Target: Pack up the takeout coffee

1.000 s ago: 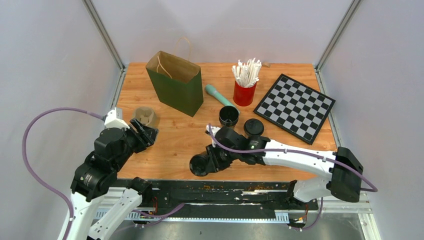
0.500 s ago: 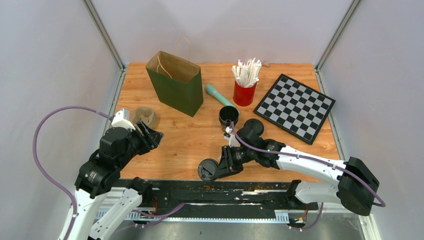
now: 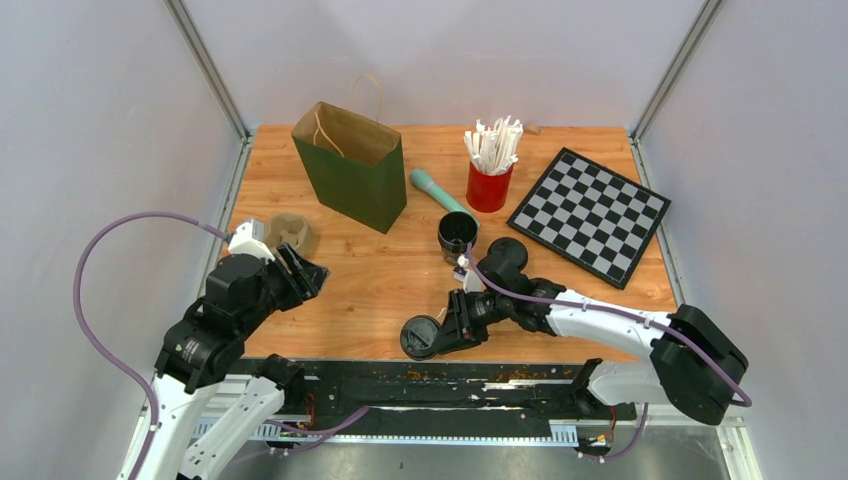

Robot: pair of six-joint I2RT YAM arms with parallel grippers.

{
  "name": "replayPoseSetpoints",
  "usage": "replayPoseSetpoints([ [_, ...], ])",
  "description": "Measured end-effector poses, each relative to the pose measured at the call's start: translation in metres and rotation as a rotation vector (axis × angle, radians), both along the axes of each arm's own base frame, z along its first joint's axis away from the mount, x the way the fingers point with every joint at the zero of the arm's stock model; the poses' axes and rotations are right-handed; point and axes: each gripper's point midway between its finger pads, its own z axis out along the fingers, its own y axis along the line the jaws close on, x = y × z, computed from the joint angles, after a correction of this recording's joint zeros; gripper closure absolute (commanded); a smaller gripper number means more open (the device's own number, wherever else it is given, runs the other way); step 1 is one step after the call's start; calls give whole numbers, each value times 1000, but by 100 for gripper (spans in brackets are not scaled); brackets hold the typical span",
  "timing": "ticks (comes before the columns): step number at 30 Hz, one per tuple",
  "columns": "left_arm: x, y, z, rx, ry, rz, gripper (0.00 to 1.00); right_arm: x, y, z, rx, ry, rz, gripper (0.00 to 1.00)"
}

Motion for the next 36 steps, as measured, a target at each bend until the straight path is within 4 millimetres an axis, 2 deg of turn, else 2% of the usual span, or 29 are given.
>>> replayPoseSetpoints([
  [17, 6, -3, -7, 6, 15, -3, 38, 24, -6, 0, 19, 7, -59, 62],
  [24, 5, -4, -7, 7, 15, -8, 38, 25, -18, -3, -44, -11, -73, 40],
  [27, 5, -4, -7, 12, 14, -13, 37, 27, -22, 8, -53, -55, -84, 29],
  [30, 5, -4, -8, 17, 13, -16, 37, 33, -25, 25, -54, -125, -100, 25],
  [34, 5, -4, -7, 17, 14, -21, 37, 48, -27, 59, -71, -287, -118, 19],
  [35, 6, -4, -6, 17, 12, -21, 37, 54, -25, 72, -85, -357, -117, 16],
  [36, 6, -4, -4, 17, 8, -21, 37, 57, -23, 82, -88, -411, -110, 8],
])
